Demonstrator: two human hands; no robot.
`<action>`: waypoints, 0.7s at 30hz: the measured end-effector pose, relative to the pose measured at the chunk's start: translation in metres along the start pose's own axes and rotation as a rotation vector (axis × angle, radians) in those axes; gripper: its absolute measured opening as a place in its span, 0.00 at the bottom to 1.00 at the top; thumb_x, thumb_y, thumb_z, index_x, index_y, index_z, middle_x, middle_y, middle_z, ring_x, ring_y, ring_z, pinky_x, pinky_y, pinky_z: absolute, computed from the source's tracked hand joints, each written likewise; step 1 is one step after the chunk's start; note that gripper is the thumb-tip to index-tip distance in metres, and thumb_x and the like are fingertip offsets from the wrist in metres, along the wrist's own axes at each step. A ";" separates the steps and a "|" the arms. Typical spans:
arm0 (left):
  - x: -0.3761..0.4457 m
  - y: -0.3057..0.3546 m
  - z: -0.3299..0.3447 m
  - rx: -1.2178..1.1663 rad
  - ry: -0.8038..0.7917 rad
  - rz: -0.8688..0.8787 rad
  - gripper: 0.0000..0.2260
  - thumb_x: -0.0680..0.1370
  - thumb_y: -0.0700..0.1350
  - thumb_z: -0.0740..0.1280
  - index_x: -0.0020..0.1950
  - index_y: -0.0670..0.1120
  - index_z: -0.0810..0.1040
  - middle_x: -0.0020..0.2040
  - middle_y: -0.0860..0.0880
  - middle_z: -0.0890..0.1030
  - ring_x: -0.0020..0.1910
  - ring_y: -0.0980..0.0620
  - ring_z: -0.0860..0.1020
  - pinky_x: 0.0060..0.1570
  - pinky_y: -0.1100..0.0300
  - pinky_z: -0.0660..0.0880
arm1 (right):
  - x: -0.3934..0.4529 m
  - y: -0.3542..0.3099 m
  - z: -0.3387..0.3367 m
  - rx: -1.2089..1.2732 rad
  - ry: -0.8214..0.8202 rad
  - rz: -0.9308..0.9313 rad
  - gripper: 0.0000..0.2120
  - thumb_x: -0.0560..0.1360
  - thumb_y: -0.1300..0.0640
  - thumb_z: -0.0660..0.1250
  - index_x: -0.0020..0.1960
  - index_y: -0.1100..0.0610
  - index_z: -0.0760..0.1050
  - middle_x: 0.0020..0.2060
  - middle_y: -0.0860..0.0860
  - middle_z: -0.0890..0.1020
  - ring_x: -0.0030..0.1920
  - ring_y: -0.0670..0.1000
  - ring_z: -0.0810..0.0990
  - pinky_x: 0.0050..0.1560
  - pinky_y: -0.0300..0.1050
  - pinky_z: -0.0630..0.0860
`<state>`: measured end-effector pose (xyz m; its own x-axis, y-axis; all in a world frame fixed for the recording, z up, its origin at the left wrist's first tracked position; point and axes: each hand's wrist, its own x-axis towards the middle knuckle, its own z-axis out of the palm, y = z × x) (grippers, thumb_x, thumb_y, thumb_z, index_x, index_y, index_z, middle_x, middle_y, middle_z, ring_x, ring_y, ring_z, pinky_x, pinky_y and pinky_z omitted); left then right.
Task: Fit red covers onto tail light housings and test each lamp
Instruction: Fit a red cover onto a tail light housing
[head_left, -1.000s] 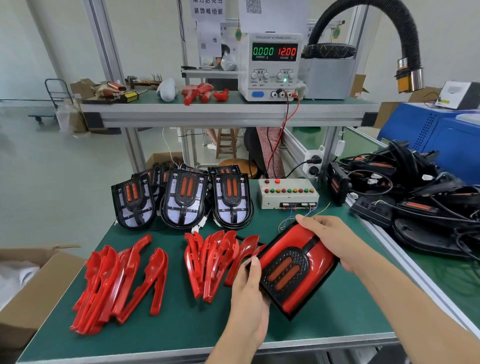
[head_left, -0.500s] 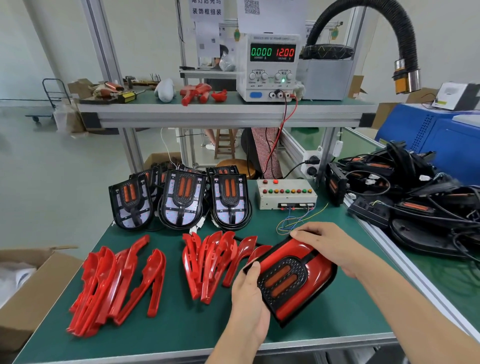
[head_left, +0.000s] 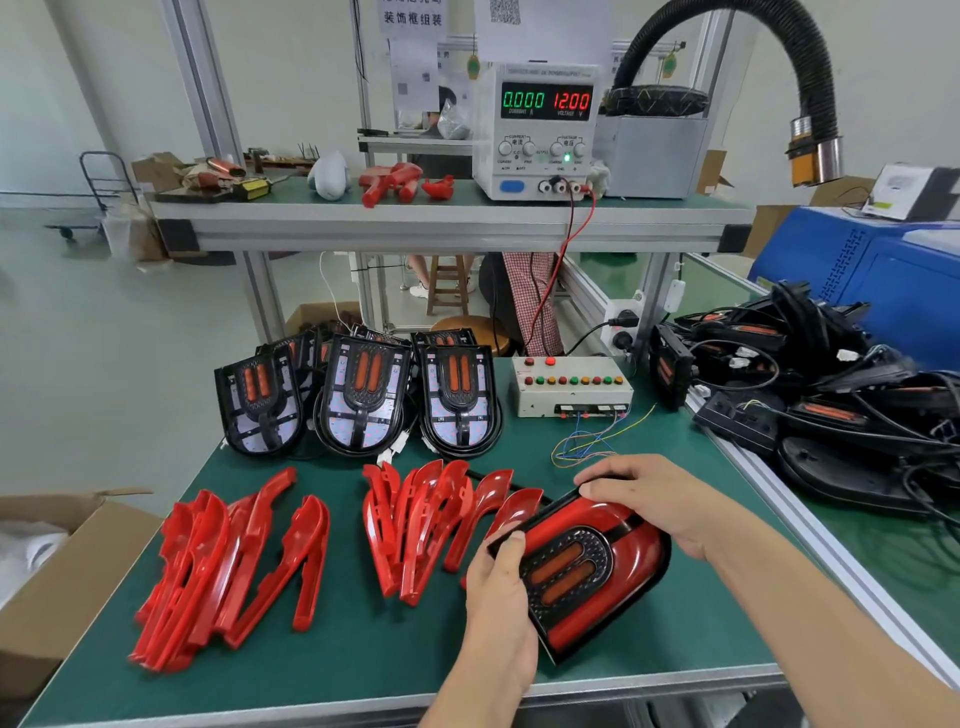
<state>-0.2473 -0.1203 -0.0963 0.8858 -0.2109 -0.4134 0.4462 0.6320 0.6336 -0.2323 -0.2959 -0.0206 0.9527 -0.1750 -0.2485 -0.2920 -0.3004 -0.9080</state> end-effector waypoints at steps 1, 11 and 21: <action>0.001 -0.001 -0.001 0.004 0.009 0.006 0.08 0.83 0.40 0.64 0.61 0.41 0.78 0.51 0.35 0.85 0.48 0.33 0.85 0.42 0.39 0.83 | 0.001 0.001 0.000 0.009 0.002 0.001 0.04 0.74 0.61 0.75 0.49 0.55 0.86 0.41 0.50 0.86 0.39 0.48 0.83 0.46 0.43 0.82; 0.002 -0.003 -0.006 0.076 -0.054 0.041 0.09 0.85 0.43 0.64 0.64 0.43 0.78 0.53 0.37 0.86 0.51 0.36 0.86 0.45 0.41 0.83 | 0.000 0.014 -0.001 0.080 0.014 -0.026 0.03 0.74 0.56 0.76 0.47 0.50 0.87 0.40 0.52 0.87 0.38 0.50 0.86 0.39 0.42 0.81; 0.002 -0.004 -0.005 0.164 -0.039 0.071 0.10 0.85 0.46 0.63 0.64 0.44 0.76 0.51 0.40 0.87 0.51 0.39 0.86 0.50 0.40 0.84 | 0.002 0.019 -0.002 0.126 -0.003 0.008 0.03 0.74 0.56 0.76 0.48 0.51 0.86 0.42 0.55 0.88 0.40 0.55 0.87 0.41 0.47 0.82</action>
<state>-0.2482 -0.1190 -0.1026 0.9187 -0.2011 -0.3400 0.3943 0.5168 0.7599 -0.2358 -0.3039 -0.0380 0.9508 -0.1737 -0.2566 -0.2867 -0.1790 -0.9412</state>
